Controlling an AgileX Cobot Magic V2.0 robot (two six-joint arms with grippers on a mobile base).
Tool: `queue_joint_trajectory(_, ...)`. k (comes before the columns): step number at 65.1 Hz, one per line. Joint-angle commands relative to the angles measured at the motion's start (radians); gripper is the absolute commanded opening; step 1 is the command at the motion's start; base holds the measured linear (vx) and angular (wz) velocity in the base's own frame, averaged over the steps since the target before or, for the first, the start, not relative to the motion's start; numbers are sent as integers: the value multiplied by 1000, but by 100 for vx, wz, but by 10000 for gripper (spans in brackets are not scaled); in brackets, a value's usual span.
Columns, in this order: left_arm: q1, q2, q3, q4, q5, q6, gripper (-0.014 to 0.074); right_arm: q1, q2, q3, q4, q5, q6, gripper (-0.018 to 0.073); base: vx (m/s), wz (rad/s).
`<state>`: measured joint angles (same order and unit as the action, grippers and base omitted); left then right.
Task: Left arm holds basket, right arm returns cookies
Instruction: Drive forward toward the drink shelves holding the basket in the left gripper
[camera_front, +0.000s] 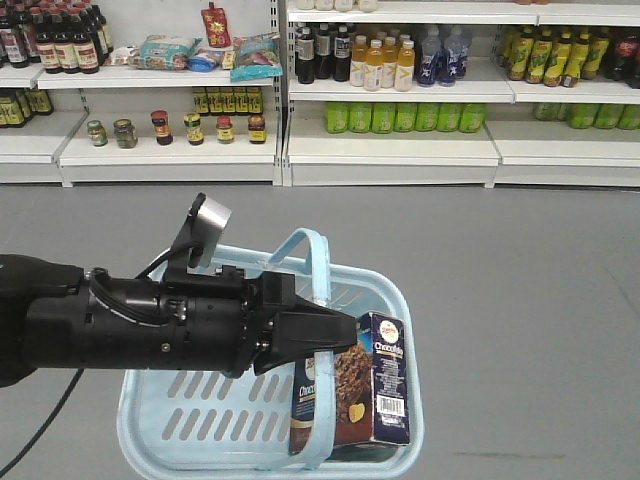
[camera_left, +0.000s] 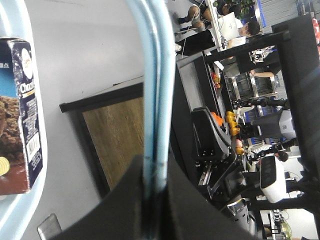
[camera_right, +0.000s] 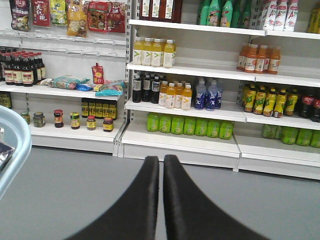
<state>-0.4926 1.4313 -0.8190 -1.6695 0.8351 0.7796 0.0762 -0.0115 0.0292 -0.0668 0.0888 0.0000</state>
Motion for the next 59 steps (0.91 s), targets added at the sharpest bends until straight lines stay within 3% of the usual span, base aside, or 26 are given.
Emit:
queue_joint_trajectory(1, -6, -42, -33, -110, 50, 13, -3, -7, -12, 17, -8, -74, 0, -11, 41, 0)
queue_joint_trajectory(59, -6, -42, -33, -110, 46, 13, -3, -7, -12, 17, -8, -74, 0, -11, 41, 2)
